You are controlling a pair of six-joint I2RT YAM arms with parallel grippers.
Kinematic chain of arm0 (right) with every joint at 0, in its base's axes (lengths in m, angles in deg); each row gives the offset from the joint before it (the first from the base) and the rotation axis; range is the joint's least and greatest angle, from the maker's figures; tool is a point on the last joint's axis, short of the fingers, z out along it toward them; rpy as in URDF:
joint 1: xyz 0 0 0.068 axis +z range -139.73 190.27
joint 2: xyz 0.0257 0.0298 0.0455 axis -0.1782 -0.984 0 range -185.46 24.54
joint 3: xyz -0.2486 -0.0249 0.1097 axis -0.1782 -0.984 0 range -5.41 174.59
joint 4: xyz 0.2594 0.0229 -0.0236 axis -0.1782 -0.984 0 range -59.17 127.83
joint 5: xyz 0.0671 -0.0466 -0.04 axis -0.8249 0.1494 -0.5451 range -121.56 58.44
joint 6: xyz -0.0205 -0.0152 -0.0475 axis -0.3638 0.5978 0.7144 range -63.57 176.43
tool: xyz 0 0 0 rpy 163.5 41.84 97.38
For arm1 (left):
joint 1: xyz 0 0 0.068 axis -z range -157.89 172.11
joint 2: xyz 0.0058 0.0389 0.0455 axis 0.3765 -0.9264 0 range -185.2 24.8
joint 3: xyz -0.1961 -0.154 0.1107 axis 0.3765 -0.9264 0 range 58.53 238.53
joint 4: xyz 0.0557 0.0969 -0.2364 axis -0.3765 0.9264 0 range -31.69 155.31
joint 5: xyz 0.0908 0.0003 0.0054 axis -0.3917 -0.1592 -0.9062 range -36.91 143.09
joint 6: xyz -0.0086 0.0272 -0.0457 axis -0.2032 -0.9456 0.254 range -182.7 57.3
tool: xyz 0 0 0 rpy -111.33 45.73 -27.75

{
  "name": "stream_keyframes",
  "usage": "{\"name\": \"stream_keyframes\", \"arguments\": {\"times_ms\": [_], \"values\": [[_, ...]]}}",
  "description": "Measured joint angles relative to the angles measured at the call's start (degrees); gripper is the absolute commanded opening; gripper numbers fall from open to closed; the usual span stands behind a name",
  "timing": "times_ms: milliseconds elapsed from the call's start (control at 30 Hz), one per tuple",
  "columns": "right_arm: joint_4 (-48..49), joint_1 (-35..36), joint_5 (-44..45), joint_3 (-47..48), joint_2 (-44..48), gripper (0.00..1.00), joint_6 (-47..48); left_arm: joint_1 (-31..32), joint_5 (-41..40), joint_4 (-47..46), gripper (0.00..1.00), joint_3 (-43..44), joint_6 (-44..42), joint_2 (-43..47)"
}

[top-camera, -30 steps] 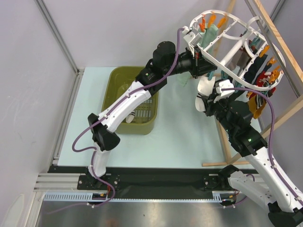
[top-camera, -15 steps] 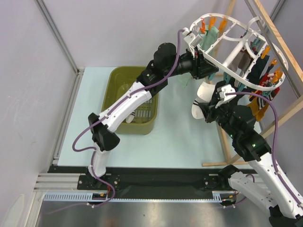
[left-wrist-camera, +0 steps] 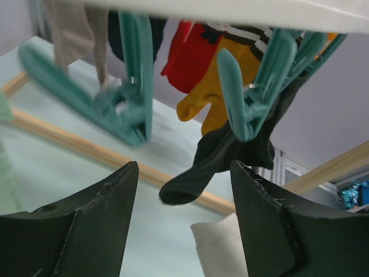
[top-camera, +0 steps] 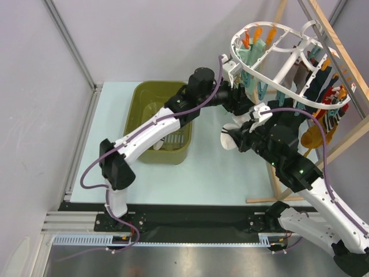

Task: Remove the socks clipped to the hanger
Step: Place the sock in the bin.

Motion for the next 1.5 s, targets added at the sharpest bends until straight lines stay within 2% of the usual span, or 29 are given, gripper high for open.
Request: {"name": "stream_keyframes", "arguments": {"times_ms": [200,300,433,567,733,900,933,967,1033,1067,1100,1233,1400,1500], "values": [[0.1,10.6,6.6,2.6,-3.7,0.00,-0.3,-1.3,-6.4,3.3,0.70,-7.3,-1.5,11.0],[2.0,15.6,10.3,3.8,-6.2,0.00,-0.3,-4.2,-10.9,5.7,0.70,-10.7,-0.9,17.3],[5.3,19.2,13.2,4.5,-10.8,0.00,-0.7,-13.6,-15.3,9.7,0.73,-12.8,1.3,23.2],[8.0,20.2,16.6,8.8,-19.7,0.00,-0.6,-23.0,-22.6,15.3,0.76,-15.8,1.6,28.5],[11.6,20.3,18.7,14.9,-29.8,0.01,-0.3,-31.7,-26.8,18.8,0.78,-25.1,1.6,38.9],[14.7,20.3,18.3,26.3,-43.3,0.12,0.6,-35.3,-29.8,17.4,0.82,-38.6,1.5,52.8],[15.0,20.3,18.1,28.5,-45.7,0.19,0.8,-35.3,-29.9,17.0,0.82,-39.8,1.4,54.5],[13.7,20.3,17.9,31.8,-49.0,0.33,1.0,-35.3,-29.9,16.8,0.82,-40.5,1.3,55.8],[11.8,20.3,17.5,37.5,-54.4,0.47,1.2,-35.3,-29.7,16.0,0.82,-40.7,1.0,56.8],[10.0,20.3,17.2,40.7,-57.1,0.59,1.5,-35.3,-29.4,15.4,0.82,-40.7,0.8,57.0],[8.5,20.3,17.3,43.3,-59.3,0.63,1.5,-35.3,-29.1,15.0,0.82,-40.9,0.6,57.2],[1.7,20.3,18.7,46.5,-61.9,0.75,1.7,-35.3,-27.2,13.0,0.84,-44.2,0.5,57.5],[-5.5,20.6,21.7,46.4,-59.3,0.77,-1.0,-35.3,-23.4,12.9,0.85,-45.9,0.5,57.0],[-9.3,20.9,24.9,43.6,-53.2,0.76,-4.6,-35.3,-18.3,12.0,0.85,-45.9,0.6,56.3]]}}
